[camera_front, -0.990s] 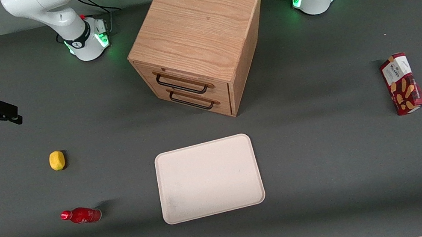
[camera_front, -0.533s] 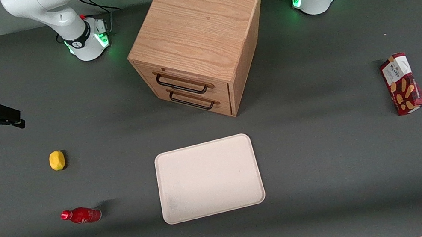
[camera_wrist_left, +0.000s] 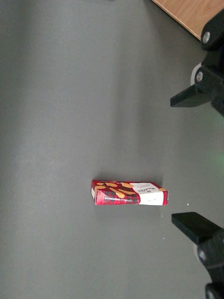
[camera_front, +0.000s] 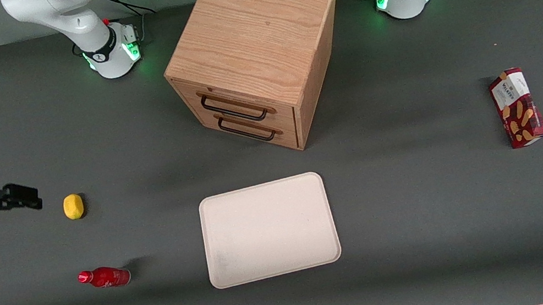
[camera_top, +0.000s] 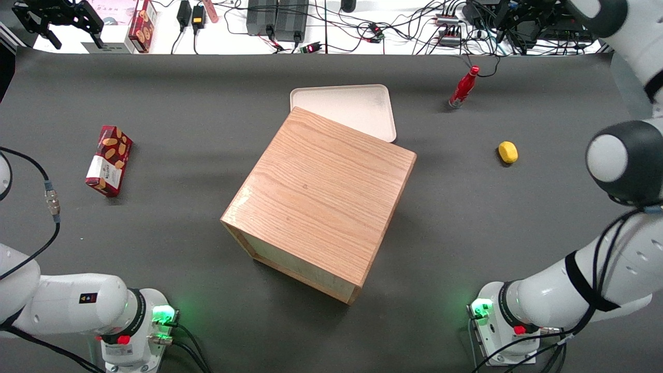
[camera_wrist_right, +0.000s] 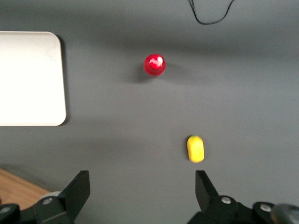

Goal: Place coke bottle on tray
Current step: 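Move the open right gripper down toward the red Coca-Cola bottle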

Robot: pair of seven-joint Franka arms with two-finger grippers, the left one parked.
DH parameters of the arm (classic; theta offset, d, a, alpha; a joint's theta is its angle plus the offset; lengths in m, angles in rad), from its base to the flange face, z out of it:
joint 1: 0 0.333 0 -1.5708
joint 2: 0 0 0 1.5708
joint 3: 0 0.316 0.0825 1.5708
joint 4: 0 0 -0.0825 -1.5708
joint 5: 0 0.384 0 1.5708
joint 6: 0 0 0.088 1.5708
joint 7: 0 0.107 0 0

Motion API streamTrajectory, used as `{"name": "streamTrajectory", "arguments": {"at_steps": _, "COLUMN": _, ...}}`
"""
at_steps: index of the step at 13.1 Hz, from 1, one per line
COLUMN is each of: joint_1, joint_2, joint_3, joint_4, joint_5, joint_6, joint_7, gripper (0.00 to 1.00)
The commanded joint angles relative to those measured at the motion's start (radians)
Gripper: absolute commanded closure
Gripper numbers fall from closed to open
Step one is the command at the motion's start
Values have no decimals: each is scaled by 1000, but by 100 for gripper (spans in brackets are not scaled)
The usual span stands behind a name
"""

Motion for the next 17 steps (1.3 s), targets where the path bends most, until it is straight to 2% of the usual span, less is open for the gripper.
{"name": "streamTrajectory", "arguments": {"at_steps": 1, "joint_1": -24, "joint_2": 198, "joint_3": -18, "joint_4": 218, "joint_5": 15, "joint_6": -15, "joint_7": -90, "gripper": 0}}
{"name": "streamTrajectory", "arguments": {"at_steps": 3, "joint_1": -33, "joint_2": 296, "joint_3": -18, "joint_4": 283, "joint_5": 15, "joint_6": 29, "joint_7": -98, "gripper": 0}}
{"name": "streamTrajectory", "arguments": {"at_steps": 5, "joint_1": -47, "joint_2": 350, "joint_3": -18, "joint_4": 278, "joint_5": 29, "joint_6": 114, "joint_7": -99, "gripper": 0}}
{"name": "streamTrajectory", "arguments": {"at_steps": 7, "joint_1": -62, "joint_2": 407, "joint_3": -22, "joint_4": 278, "joint_5": 110, "joint_6": 161, "joint_7": -140, "gripper": 0}}
{"name": "streamTrajectory", "arguments": {"at_steps": 12, "joint_1": -59, "joint_2": 470, "joint_3": -24, "joint_4": 265, "joint_5": 119, "joint_6": 281, "joint_7": -141, "gripper": 0}}
{"name": "streamTrajectory", "arguments": {"at_steps": 15, "joint_1": -51, "joint_2": 458, "joint_3": -21, "joint_4": 161, "joint_5": 121, "joint_6": 382, "joint_7": -134, "gripper": 0}}
{"name": "streamTrajectory", "arguments": {"at_steps": 17, "joint_1": -50, "joint_2": 455, "joint_3": -19, "joint_4": 124, "joint_5": 121, "joint_6": 395, "joint_7": -134, "gripper": 0}}
